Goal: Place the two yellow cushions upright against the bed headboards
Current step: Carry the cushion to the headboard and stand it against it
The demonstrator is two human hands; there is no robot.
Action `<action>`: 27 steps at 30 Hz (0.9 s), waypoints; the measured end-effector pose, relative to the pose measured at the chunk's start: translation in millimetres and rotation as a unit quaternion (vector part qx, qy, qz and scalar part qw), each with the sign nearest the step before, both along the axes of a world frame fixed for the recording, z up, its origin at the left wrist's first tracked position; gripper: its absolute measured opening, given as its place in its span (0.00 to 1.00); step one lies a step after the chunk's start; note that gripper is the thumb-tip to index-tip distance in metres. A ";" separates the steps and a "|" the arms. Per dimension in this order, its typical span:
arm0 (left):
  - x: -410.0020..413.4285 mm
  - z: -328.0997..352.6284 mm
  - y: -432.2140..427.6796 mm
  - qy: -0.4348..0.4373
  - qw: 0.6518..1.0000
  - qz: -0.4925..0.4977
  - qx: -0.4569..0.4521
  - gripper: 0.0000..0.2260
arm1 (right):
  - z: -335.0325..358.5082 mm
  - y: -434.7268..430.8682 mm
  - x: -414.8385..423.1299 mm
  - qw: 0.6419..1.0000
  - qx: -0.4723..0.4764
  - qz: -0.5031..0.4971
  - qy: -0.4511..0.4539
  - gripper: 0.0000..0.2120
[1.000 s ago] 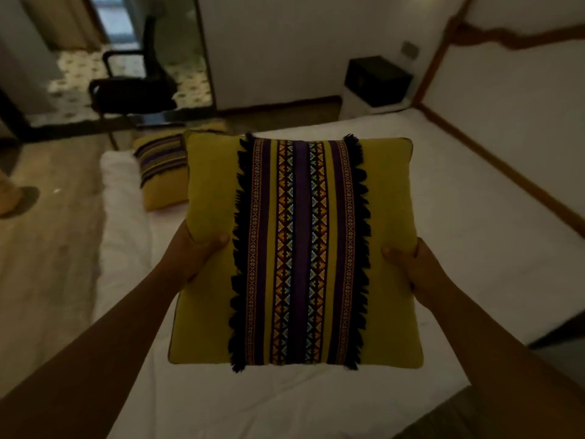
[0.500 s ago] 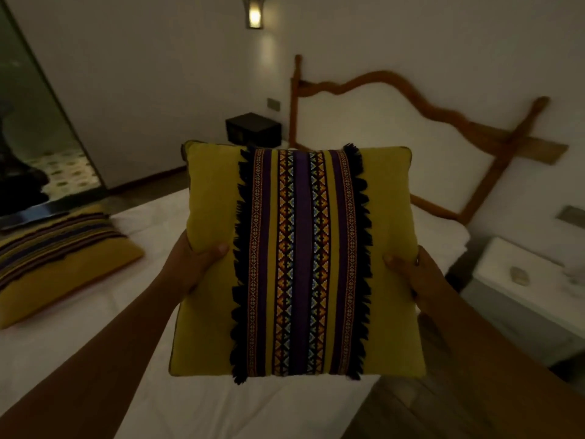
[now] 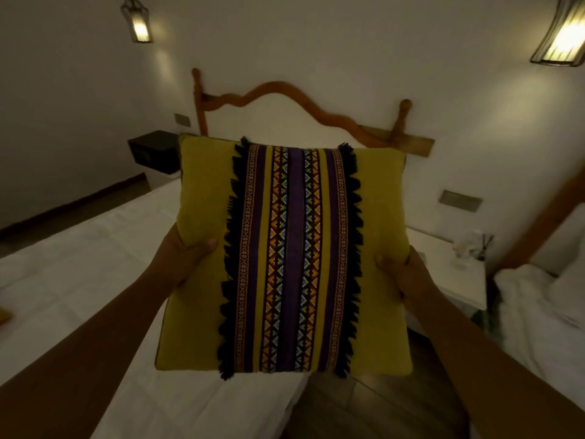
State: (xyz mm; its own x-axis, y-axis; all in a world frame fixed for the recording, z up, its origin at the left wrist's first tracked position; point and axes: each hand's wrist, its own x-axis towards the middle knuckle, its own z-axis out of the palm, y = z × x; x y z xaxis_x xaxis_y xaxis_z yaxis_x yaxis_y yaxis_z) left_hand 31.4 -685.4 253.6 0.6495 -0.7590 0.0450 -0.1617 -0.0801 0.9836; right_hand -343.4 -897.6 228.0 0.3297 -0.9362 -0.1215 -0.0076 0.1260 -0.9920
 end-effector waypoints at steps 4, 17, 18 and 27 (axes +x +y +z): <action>-18.1 -2.5 -42.2 -0.003 1.000 -0.023 -0.010 0.30 | -5.1 -28.2 -25.0 0.999 0.005 -0.036 -0.004 0.30; 4.1 -19.0 -188.3 0.005 0.999 -0.043 -0.002 0.29 | -20.5 -166.0 -14.6 1.000 0.003 -0.030 0.005 0.39; 10.1 -20.3 -205.6 0.006 0.999 -0.045 0.000 0.29 | -21.5 -182.4 -9.7 1.000 0.001 -0.028 0.008 0.39; 44.6 -17.6 -355.1 0.012 0.998 -0.060 0.004 0.29 | -13.8 -315.1 14.4 0.998 0.002 -0.058 0.019 0.44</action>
State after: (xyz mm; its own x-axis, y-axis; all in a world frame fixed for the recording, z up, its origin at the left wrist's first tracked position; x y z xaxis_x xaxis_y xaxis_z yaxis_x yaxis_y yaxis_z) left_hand 76.0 -1040.5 236.1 0.5544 -0.8319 0.0243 -0.1472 -0.0693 0.9867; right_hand -329.0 -1212.7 214.2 0.2147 -0.9671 -0.1362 -0.0301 0.1328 -0.9907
